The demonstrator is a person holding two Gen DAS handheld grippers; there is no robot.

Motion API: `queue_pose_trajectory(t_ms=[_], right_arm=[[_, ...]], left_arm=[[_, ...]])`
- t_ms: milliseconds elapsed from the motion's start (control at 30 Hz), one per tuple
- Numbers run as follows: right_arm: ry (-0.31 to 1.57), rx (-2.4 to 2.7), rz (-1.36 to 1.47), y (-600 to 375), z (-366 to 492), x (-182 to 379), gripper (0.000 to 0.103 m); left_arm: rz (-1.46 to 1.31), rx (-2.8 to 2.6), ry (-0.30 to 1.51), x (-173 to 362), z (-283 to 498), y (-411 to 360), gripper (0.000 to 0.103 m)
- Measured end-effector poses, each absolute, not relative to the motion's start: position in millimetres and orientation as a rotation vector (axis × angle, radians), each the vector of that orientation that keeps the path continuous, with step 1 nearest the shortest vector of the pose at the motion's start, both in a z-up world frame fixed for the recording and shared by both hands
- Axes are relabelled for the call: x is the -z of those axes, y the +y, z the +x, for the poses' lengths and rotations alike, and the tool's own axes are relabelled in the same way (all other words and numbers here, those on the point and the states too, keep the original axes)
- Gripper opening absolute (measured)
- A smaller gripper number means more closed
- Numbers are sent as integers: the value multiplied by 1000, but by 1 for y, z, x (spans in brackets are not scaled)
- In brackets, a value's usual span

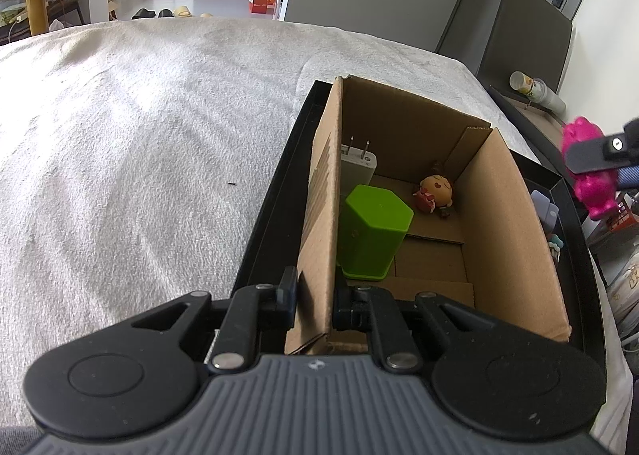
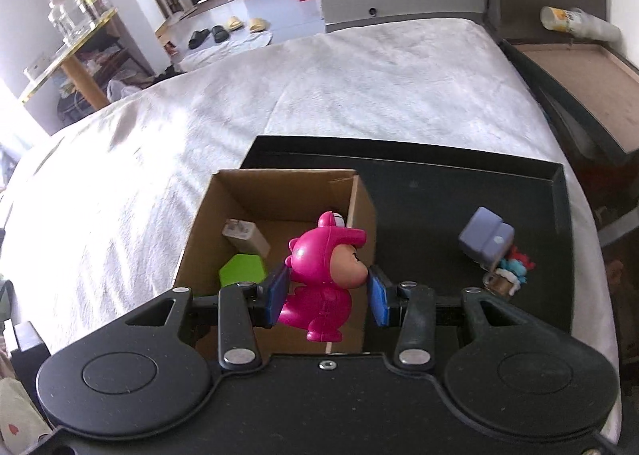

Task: Organize rigid objects
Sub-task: 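Lift the pink dinosaur with the right gripper and carry it over the box, then lower the pink dinosaur into the box and open the right gripper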

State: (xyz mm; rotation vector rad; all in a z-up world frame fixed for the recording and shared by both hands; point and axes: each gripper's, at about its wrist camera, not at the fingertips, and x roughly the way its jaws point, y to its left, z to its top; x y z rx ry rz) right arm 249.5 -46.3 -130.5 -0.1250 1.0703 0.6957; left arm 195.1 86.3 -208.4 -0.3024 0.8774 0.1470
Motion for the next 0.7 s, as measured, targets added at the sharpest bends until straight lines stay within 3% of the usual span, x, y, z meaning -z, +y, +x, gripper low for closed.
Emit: queue_pose_trajectory(t_ms=[700], right_arm=[[1126,-772,-307,22,248,168,42]], left_arm=[[-327,-141,876,208,195,91,14]])
